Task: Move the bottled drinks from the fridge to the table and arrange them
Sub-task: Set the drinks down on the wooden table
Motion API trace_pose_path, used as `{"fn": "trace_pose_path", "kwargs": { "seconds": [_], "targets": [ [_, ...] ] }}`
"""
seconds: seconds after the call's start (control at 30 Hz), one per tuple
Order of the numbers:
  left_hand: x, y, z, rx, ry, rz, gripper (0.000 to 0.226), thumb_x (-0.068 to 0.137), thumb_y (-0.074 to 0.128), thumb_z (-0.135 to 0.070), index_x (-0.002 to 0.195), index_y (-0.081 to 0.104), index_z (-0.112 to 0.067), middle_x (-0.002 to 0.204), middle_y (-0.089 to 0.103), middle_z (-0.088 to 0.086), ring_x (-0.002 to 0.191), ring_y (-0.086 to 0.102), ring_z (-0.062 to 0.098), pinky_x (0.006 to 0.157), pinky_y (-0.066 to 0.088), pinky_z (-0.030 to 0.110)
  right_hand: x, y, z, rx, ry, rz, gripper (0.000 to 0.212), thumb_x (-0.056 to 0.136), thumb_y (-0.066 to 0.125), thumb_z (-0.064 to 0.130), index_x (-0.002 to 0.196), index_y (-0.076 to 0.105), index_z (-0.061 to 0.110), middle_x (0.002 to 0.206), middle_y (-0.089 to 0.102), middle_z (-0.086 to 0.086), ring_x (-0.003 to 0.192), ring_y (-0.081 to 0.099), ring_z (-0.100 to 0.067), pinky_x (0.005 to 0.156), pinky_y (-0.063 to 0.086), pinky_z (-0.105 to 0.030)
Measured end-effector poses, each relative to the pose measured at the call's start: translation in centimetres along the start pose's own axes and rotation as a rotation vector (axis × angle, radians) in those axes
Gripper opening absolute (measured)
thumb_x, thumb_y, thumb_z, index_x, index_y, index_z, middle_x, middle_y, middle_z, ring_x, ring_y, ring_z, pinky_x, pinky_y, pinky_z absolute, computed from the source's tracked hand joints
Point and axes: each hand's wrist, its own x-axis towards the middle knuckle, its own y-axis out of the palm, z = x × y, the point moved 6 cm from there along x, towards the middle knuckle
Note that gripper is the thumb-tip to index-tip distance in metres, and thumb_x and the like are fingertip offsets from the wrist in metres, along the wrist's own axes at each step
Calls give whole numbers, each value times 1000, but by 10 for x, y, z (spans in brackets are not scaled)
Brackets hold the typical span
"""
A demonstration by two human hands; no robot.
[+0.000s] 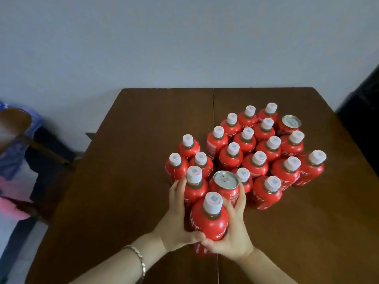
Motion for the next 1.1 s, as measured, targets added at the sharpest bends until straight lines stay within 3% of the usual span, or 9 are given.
{"fn": "trace_pose_path", "kwargs": {
  "seconds": [0.2,0.3,0.4,0.53,0.73,0.8,0.9,1.0,1.1],
  "targets": [
    [22,10,67,21,20,177,120,51,55,-88,134,-23,-54,147,-22,-6,141,3,-5,116,19,23,2,29,-50,-62,-10,-59,79,56,64,78,126,41,50,145,-3,-27,144,16,-23,116,22,-25],
    [22,9,89,145,72,235,118,50,53,-89,127,-31,-59,135,-33,-32,140,-3,-7,114,13,16,-6,40,-72,-146,-15,-34,83,57,66,77,131,38,50,150,-12,-21,144,13,-27,117,21,-26],
    [27,5,103,210,41,235,122,47,54,-90,122,-37,-60,139,-34,-16,140,0,11,114,12,29,-1,43,-83,-213,-26,-14,83,57,66,75,132,35,54,153,-21,-6,144,7,-28,116,15,-18],
    [25,1,107,210,-4,184,116,50,50,-90,123,-36,-61,141,-30,-16,136,-3,-6,108,9,9,11,46,-86,-279,-9,23,83,56,69,72,130,37,54,153,-26,-1,142,10,-41,116,12,-18],
    [18,-9,101,201,7,97,105,63,56,-80,134,-20,-60,143,-29,-35,137,-8,-14,106,10,2,17,44,-76,-493,20,73,89,62,59,78,138,18,58,154,-27,-7,137,18,-48,105,26,-59],
    [16,-11,97,209,7,96,105,64,58,-78,133,-19,-61,142,-26,-37,139,-5,-12,108,12,6,16,43,-66,-607,56,109,101,57,64,75,141,13,55,154,-20,-17,132,29,-48,100,32,-57],
    [12,-13,90,182,-29,87,106,61,61,-77,135,-13,-59,144,-15,-36,142,11,3,108,23,13,20,38,-49,-807,182,147,132,35,79,71,145,17,31,142,21,-42,110,58,-47,78,54,-46],
    [10,-16,86,172,-74,39,107,56,70,-68,133,-4,-62,143,8,-21,137,27,7,103,29,9,18,28,-40,-862,320,151,149,21,85,64,143,14,16,127,47,-40,91,69,-40,61,58,-34],
    [10,-20,81,156,-122,38,106,55,79,-53,130,3,-61,139,15,-11,124,40,6,99,38,15,6,15,-35,-558,574,28,144,47,91,39,148,-10,25,137,33,-20,122,50,-34,92,49,-37]
  ]
}}
